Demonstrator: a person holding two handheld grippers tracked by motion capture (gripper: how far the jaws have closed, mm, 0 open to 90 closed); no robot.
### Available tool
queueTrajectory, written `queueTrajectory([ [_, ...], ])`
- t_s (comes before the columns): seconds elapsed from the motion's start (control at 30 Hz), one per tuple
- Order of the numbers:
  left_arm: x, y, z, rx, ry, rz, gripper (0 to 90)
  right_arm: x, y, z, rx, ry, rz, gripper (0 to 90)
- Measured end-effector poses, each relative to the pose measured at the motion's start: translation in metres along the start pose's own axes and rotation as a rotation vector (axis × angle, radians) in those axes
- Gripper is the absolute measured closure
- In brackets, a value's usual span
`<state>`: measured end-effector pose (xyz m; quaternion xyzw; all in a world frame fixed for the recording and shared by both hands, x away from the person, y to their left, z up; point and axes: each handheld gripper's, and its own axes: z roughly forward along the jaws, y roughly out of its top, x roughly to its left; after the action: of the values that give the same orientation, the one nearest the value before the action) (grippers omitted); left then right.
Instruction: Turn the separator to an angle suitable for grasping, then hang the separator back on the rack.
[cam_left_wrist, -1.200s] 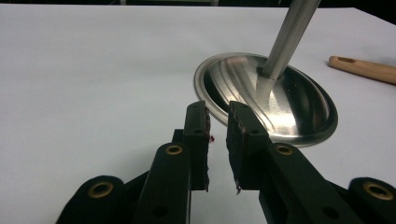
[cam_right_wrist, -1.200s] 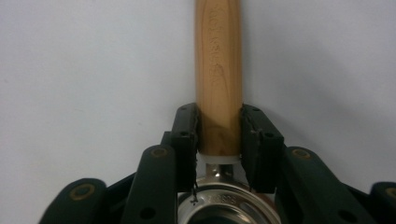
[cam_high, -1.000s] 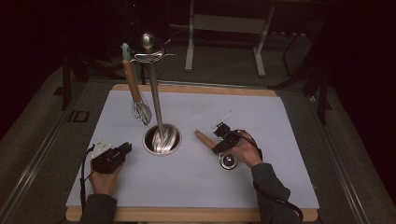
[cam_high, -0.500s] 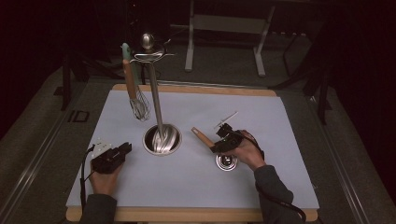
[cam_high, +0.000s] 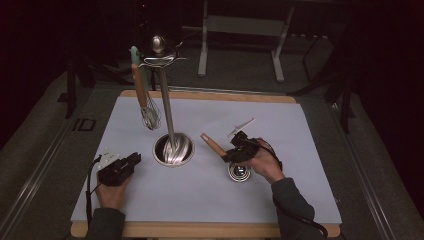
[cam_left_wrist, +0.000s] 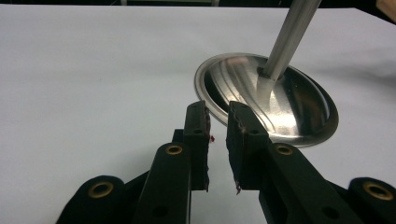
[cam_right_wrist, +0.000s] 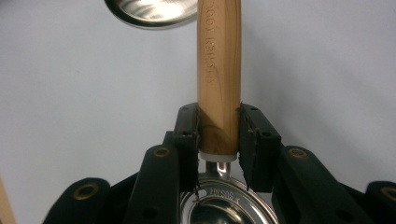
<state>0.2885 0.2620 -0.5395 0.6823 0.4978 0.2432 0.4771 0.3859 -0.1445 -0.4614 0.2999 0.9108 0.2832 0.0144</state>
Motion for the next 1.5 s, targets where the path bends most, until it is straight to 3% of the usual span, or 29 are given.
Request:
queueTrajectory([
  [0.7,0.000,0.000,0.000,-0.002,0.001,-0.001,78.8,0.021,0.013,-0.024,-0.146,0.017,-0.069,70.1],
  [0.93,0.000,0.000,0.000,-0.001,0.001,-0.001,78.8,0.023,0.015,-0.031,-0.227,0.019,-0.094,70.1],
  [1.33,0.000,0.000,0.000,0.003,0.000,0.002,78.8,0.030,0.022,-0.041,-0.274,0.014,-0.128,70.1],
  [1.5,0.000,0.000,0.000,-0.003,0.001,-0.002,78.8,0.033,0.024,-0.042,-0.274,0.020,-0.163,70.1],
])
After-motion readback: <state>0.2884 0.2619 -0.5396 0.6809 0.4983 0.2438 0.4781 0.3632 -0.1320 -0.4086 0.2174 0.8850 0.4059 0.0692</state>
